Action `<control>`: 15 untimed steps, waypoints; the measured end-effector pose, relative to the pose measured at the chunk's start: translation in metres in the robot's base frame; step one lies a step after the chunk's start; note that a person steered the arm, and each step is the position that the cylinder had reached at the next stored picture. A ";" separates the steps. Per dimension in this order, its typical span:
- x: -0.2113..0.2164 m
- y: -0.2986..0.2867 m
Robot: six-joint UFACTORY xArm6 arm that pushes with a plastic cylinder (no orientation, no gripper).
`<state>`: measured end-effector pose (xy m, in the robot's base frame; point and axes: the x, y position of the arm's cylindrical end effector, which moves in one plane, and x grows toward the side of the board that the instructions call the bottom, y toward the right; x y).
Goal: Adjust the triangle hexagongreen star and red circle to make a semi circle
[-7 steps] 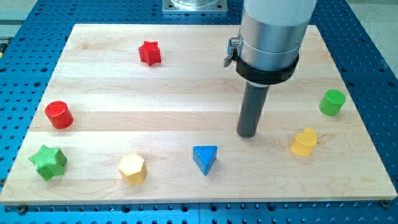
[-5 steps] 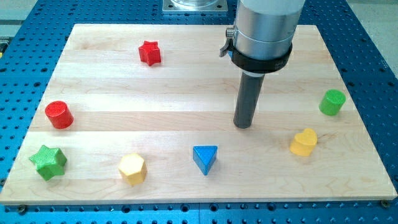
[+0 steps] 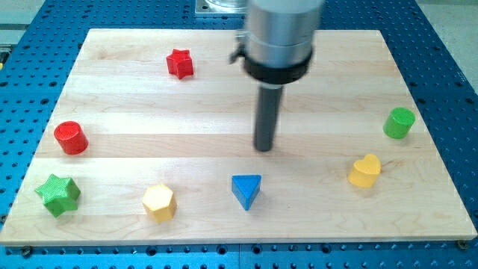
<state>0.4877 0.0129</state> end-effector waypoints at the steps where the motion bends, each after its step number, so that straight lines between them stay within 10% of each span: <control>1: 0.047 -0.042; 4: 0.087 0.018; 8: 0.069 -0.160; 11: 0.108 -0.057; 15: 0.050 -0.219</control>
<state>0.5376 -0.2066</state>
